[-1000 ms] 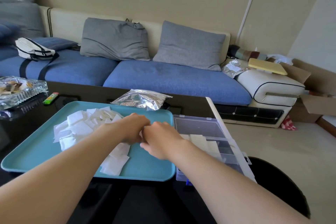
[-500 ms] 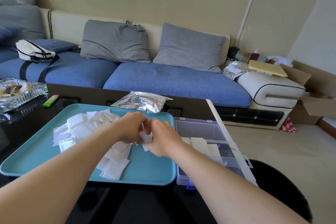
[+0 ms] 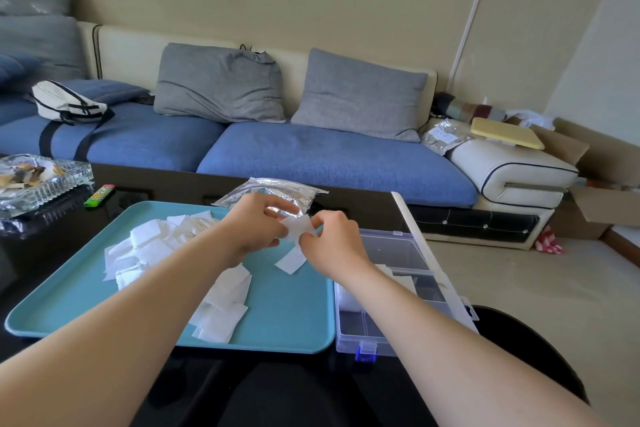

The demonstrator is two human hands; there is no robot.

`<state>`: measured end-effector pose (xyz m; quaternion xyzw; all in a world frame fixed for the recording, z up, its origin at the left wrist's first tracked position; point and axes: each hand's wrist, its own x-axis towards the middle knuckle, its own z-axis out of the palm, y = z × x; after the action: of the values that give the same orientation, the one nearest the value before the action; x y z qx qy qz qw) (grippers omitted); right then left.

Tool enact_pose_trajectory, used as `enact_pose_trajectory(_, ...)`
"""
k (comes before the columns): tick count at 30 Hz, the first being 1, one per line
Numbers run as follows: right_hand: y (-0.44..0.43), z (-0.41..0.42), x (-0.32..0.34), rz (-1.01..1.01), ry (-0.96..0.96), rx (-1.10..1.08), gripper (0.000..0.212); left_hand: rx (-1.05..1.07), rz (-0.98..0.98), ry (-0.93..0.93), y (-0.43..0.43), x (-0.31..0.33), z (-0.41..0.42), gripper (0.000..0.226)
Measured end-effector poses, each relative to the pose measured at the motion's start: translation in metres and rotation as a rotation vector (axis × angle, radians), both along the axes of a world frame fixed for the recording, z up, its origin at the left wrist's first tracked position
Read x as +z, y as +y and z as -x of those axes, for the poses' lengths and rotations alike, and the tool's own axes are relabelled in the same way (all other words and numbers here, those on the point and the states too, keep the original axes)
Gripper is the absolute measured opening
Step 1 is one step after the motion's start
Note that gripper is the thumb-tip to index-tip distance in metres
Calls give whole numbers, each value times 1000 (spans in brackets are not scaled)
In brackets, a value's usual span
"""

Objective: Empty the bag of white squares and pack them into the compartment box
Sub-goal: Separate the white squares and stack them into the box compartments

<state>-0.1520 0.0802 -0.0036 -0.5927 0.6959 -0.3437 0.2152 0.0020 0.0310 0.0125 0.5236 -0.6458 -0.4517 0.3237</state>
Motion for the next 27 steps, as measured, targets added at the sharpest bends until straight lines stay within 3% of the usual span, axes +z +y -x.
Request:
enact_pose_trajectory(5, 4, 4, 8, -6, -72, -4, 24, 43, -141, 198, 3, 5, 5, 37)
enact_pose_trajectory(9, 0, 7, 11, -8, -208, -170, 27, 62, -100, 215, 5, 5, 5, 34)
enact_pose_trajectory(11, -4, 7, 10, 7, -260, -152, 26, 87, -61, 191, 4, 3, 5, 43)
enact_pose_trajectory(14, -4, 10, 8, 37, -191, -6, 25, 127, -5, 81, 4, 2, 5, 48)
enact_pose_trajectory(18, -3, 14, 5, 155, -77, 99, 23, 74, 27, 54, 6, 3, 6, 20)
enact_pose_trajectory(27, -11, 22, -1, 304, -66, 75, 6, -91, -6, 127, 5, 0, 7, 24)
